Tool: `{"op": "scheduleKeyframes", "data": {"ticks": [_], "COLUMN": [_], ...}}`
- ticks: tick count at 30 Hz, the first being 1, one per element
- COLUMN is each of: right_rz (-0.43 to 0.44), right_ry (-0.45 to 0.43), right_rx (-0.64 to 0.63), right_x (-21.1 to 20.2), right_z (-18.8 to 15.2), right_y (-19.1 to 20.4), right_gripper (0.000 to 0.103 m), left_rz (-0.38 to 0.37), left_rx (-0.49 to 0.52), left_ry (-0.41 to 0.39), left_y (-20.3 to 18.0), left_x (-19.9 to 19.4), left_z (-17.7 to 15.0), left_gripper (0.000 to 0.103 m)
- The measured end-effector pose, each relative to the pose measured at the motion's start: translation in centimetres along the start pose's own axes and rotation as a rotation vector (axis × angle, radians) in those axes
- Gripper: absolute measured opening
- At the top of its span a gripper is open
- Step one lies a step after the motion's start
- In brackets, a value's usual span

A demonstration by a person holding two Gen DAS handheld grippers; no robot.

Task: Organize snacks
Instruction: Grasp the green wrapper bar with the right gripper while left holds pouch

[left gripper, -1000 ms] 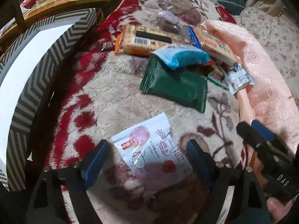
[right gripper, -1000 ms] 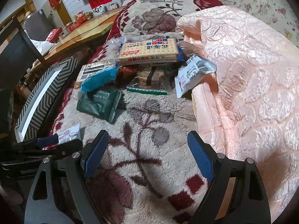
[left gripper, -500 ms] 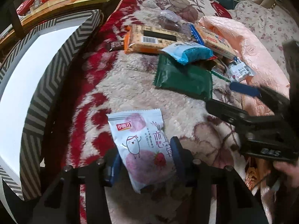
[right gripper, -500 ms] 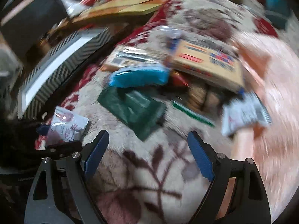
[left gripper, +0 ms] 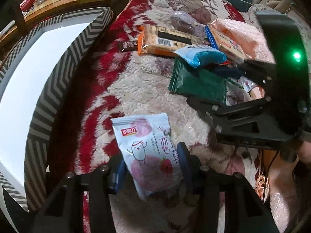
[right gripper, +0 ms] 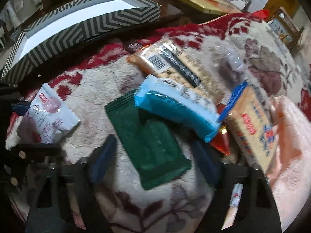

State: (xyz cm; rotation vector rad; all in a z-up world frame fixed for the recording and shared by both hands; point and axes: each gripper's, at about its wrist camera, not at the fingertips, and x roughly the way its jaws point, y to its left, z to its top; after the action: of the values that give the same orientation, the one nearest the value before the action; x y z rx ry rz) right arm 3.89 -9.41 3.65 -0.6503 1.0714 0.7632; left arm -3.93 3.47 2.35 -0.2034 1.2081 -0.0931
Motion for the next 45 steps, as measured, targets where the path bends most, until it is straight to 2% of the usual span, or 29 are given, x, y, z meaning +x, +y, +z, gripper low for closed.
{"op": "scheduleKeyframes", "data": {"ticks": [2,6,7,8,10,16,18,20,21,26,30,31,32,33,40,42,45], "right_rz": [-0.005,-0.005,0.012,0.023,0.034,0.085,0.087,0.058,0.045,-0.097,-0.115,-0.104,-0.085,-0.069,0.089,0.175,0.427], "right_ry": [-0.031,-0.076,-0.097,-0.116,-0.128,-0.134,-0.122,-0.093,-0.085,-0.068,-0.008,-0.015,-0.023,-0.027,-0.094,-0.142,-0.287], "right_rx": [0.072,0.19,0.22,0.244,0.28,0.362,0.389,0.4,0.394,0.261,0.203,0.208,0.222,0.241,0.386,0.474,0.709], "right_x": [-0.6,-2.0,-2.7,-3.3,-4.0,-3.6,-3.5,-3.3,-3.3,-3.0,-1.1,-1.1,-1.3,-1.5,-3.1,-3.8,-4.8], "right_z": [-0.6,-2.1,-2.7,-3.1,-3.8,-4.6,-4.6,-4.3,-4.2,-2.8,-1.6,-1.6,-1.7,-2.0,-4.5,-5.2,-7.0], "right_y": [-0.2,-0.5,-0.6,-0.6,-0.7,-1.3,-1.4,-1.4,-1.2,1.0,1.1,0.9,0.4,-0.1,-1.4,-1.8,-3.5], "right_gripper": [0.053,0.038,0.024,0.019,0.018,0.018,0.024,0.043,0.048,0.052,0.054,0.053,0.045,0.043,0.042,0.042,0.042], "left_rz": [0.001,0.022,0.027,0.027,0.02,0.023,0.025,0.028,0.028,0.026,0.027,0.027,0.026,0.024,0.013,0.012,0.022], "left_rx": [0.001,0.017,0.019,0.018,0.011,-0.011,-0.011,-0.009,-0.008,-0.009,-0.01,-0.012,-0.014,-0.015,-0.012,-0.016,-0.018], "left_ry": [-0.001,-0.02,-0.029,-0.035,-0.038,-0.016,-0.016,-0.019,-0.02,-0.013,-0.012,-0.011,-0.011,-0.011,-0.037,-0.049,-0.07], "left_y": [0.1,-0.1,-0.2,-0.1,0.0,0.4,0.4,0.2,0.2,0.2,0.3,0.3,0.4,0.4,0.4,0.6,1.0], "left_x": [0.0,-0.5,-0.7,-0.8,-1.0,-0.6,-0.5,-0.5,-0.5,-0.3,-0.3,-0.3,-0.3,-0.3,-1.2,-1.7,-2.7], "left_z": [0.0,-0.1,0.0,0.0,0.2,0.0,-0.1,0.0,0.1,0.1,0.1,0.1,0.2,0.2,0.3,0.5,1.0], "left_gripper": [0.051,0.05,0.05,0.05,0.05,0.05,0.05,0.05,0.05,0.05,0.05,0.05,0.05,0.05,0.05,0.05,0.05]}}
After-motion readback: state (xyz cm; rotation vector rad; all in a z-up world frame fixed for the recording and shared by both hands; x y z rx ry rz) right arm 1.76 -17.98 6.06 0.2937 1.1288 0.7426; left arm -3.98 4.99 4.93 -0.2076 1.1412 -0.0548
